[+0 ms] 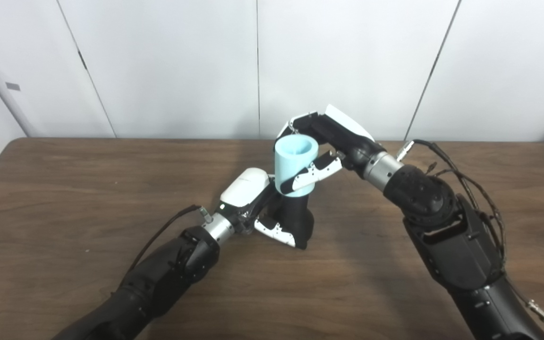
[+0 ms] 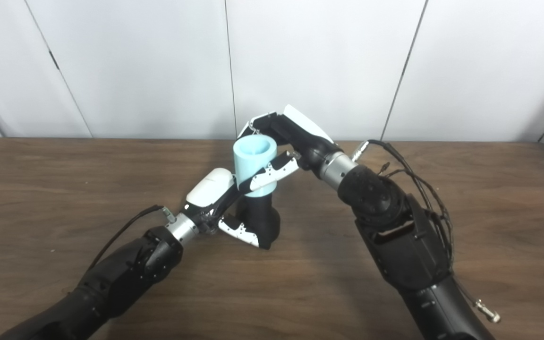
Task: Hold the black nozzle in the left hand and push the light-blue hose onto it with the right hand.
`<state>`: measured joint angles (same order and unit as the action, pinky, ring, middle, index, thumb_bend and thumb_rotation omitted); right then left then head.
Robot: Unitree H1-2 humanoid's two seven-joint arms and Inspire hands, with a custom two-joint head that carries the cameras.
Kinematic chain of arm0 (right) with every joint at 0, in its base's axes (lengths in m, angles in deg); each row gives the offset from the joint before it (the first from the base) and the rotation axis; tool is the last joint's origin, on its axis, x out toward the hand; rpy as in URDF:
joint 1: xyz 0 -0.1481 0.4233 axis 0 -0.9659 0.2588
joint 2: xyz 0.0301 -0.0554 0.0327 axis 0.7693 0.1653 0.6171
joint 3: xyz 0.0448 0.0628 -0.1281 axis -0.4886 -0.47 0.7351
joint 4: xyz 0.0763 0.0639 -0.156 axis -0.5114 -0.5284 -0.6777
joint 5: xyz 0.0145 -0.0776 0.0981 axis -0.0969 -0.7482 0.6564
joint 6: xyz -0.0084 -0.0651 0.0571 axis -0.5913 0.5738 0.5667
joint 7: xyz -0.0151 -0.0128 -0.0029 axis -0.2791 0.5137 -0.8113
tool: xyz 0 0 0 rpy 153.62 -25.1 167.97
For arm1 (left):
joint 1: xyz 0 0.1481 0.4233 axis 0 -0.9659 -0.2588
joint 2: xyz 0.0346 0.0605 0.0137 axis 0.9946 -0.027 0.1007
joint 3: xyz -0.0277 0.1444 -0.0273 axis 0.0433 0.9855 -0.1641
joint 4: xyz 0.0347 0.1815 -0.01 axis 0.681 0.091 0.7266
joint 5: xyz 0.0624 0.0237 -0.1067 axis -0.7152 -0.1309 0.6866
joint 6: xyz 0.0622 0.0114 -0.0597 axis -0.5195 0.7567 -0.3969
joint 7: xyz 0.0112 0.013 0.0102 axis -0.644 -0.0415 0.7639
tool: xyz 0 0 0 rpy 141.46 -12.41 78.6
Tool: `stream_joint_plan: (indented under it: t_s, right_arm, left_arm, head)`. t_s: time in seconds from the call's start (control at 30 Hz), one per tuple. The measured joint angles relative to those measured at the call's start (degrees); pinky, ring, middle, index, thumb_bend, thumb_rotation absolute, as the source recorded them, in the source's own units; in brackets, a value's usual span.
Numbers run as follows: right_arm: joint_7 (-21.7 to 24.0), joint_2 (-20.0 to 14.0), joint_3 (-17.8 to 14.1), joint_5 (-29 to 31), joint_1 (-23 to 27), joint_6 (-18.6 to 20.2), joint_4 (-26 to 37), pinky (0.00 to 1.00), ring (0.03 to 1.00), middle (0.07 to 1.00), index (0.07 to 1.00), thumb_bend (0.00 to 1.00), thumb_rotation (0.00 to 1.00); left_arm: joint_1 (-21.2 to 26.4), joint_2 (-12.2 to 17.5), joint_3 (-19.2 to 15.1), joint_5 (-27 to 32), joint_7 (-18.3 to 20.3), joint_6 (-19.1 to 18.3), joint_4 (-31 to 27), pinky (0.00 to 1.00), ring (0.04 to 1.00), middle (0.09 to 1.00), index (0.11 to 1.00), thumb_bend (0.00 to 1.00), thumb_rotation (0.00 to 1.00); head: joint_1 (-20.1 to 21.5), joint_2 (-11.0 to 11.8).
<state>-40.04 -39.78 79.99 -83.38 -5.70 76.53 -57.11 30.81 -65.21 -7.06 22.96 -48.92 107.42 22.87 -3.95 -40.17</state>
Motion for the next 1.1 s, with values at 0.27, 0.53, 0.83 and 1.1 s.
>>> stream_joint_plan:
  t_s: [0.27, 0.53, 0.83, 1.1]
  right_arm:
    - [-7.21, 0.00, 1.06, -3.98, -2.76, -14.61, -2.33, 0.41, 0.485, 0.476, 0.482, 0.53, 0.00]
    - [-11.44, 0.05, 1.38, -5.64, -4.49, -22.07, -3.85, 0.39, 0.473, 0.476, 0.481, 0.53, 0.00]
    - [-14.00, 1.92, 0.11, -4.96, -8.22, -23.24, -5.05, 0.42, 0.503, 0.479, 0.480, 0.53, 0.00]
    - [-14.01, 6.43, -2.74, -4.22, -11.74, -12.93, 0.14, 0.40, 0.438, 0.469, 0.486, 0.53, 0.00]
  left_arm:
    - [-0.07, 0.00, -0.05, 0.00, 0.02, -0.37, -0.23, 0.50, 0.583, 0.487, 0.482, 0.52, 0.00]
    - [-0.40, 0.03, -0.08, 0.02, 0.25, -1.34, -1.26, 0.50, 0.580, 0.478, 0.489, 0.52, 0.00]
    - [-0.94, 0.00, -0.27, 0.04, 0.39, -1.98, -2.05, 0.51, 0.586, 0.489, 0.481, 0.52, 0.00]
    - [-1.40, 0.08, -0.41, 0.07, 0.81, -2.05, -2.94, 0.52, 0.592, 0.490, 0.481, 0.52, 0.00]
  head:
    - [-0.44, -0.35]
    - [-0.44, -0.97]
    - [-0.44, -1.14]
    - [-0.09, -1.23]
